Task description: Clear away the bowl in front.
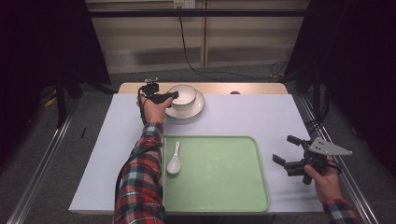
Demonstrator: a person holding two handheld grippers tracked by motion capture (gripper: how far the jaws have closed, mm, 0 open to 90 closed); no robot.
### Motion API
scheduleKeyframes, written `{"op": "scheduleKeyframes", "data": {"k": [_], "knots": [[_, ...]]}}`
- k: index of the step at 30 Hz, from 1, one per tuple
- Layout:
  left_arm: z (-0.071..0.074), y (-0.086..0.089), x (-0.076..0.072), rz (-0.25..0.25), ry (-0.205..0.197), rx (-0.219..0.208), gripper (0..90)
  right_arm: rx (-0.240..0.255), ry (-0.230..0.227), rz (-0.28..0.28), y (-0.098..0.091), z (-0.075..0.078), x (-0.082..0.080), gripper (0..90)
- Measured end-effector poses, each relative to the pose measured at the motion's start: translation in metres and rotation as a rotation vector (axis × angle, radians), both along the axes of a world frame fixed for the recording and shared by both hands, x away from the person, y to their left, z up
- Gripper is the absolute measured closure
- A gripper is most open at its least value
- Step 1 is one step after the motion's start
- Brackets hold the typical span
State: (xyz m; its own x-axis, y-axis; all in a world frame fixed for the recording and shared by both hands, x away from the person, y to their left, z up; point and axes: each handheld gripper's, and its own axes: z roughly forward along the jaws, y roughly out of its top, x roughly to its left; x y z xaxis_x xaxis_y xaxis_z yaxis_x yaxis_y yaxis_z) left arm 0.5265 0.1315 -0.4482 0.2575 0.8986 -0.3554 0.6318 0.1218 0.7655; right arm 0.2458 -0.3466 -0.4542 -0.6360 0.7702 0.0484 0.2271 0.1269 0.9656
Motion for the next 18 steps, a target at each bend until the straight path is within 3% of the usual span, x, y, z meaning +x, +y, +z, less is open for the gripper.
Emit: {"op": "scheduleKeyframes", "data": {"k": [6, 11, 18], "knots": [[-0.0016, 0.002, 0.0022, 0.004, 0.01, 0.014, 16.4, -0.006, 0.003, 0.019, -0.0012, 0.0001, 0.0003, 0.6], [-0.0033, 0.0017, 0.0033, -0.009, 0.012, -0.003, 25.1, -0.003, 0.002, 0.017, -0.0006, -0.0003, 0.0003, 0.6], [-0.0041, 0.0004, 0.0052, 0.0, 0.001, 0.007, 29.4, 0.004, 0.001, 0.004, 0.0003, -0.0002, 0.0, 0.6]]}}
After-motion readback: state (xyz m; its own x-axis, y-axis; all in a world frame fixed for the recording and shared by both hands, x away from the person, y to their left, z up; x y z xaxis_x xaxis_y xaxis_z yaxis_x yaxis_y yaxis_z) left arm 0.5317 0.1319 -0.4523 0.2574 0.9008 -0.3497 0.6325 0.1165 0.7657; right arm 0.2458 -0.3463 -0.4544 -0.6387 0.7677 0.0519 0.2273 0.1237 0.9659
